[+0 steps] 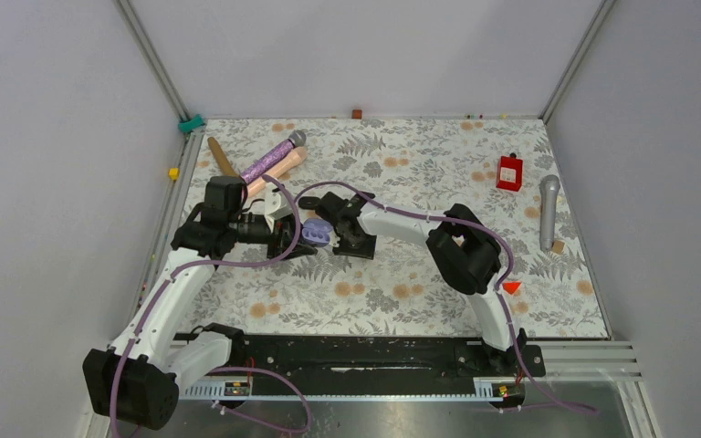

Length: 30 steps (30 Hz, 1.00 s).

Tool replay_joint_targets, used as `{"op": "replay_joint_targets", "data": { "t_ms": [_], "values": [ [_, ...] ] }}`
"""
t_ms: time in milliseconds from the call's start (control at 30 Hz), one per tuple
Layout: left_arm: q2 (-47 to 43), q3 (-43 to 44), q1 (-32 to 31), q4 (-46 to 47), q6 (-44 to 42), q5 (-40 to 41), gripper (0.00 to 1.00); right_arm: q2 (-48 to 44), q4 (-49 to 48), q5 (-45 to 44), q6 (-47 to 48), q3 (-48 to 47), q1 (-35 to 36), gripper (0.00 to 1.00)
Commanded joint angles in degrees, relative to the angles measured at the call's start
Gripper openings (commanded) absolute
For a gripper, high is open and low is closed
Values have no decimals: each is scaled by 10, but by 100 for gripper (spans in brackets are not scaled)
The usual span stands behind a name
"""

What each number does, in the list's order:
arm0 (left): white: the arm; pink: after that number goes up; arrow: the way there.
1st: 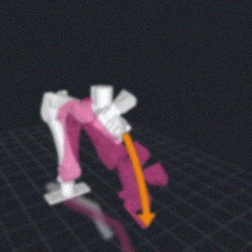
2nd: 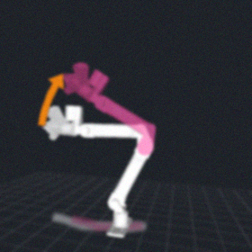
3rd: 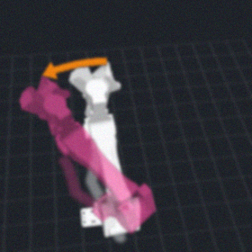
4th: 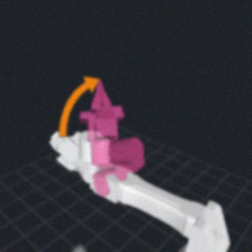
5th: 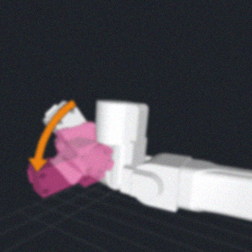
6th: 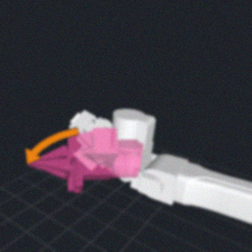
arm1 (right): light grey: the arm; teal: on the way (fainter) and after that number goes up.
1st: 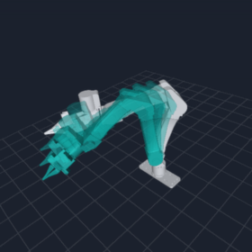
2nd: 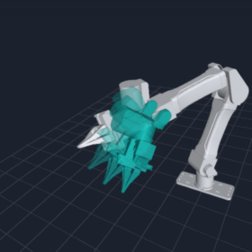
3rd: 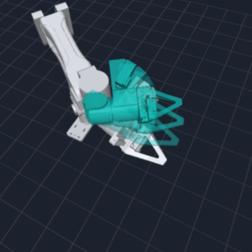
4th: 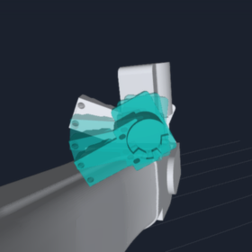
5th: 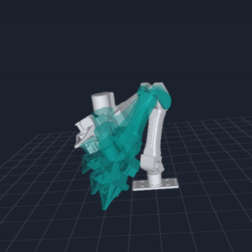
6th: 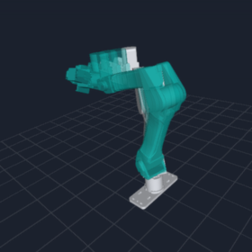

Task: Insert the wireless bluetooth earbuds into the charging case
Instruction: Pick up the earbud from the center of the board.

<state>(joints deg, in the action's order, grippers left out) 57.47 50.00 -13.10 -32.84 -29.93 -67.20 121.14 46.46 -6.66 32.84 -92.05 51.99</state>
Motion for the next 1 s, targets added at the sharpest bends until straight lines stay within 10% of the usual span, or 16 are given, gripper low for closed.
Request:
{"op": "replay_joint_targets", "data": {
  "t_ms": [0, 167, 567, 767, 967],
  "values": [
    [-6, 4, 5, 22, -4, -31, 0, 8, 20, -26, 3, -14, 21, 31],
    [-4, 5, 5, 23, -3, -31, 0, -3, 21, -14, 6, -4, 25, 39],
    [-10, 5, 10, 23, -4, -36, 0, -80, -7, -84, 1, 19, 25, 99],
    [-22, 4, 17, 23, -4, -43, 0, -177, -83, -139, -69, 78, 12, 99],
    [-16, 4, 19, 23, -4, -47, 0, -214, -85, 45, -222, 87, -57, 92]
  ]
}}
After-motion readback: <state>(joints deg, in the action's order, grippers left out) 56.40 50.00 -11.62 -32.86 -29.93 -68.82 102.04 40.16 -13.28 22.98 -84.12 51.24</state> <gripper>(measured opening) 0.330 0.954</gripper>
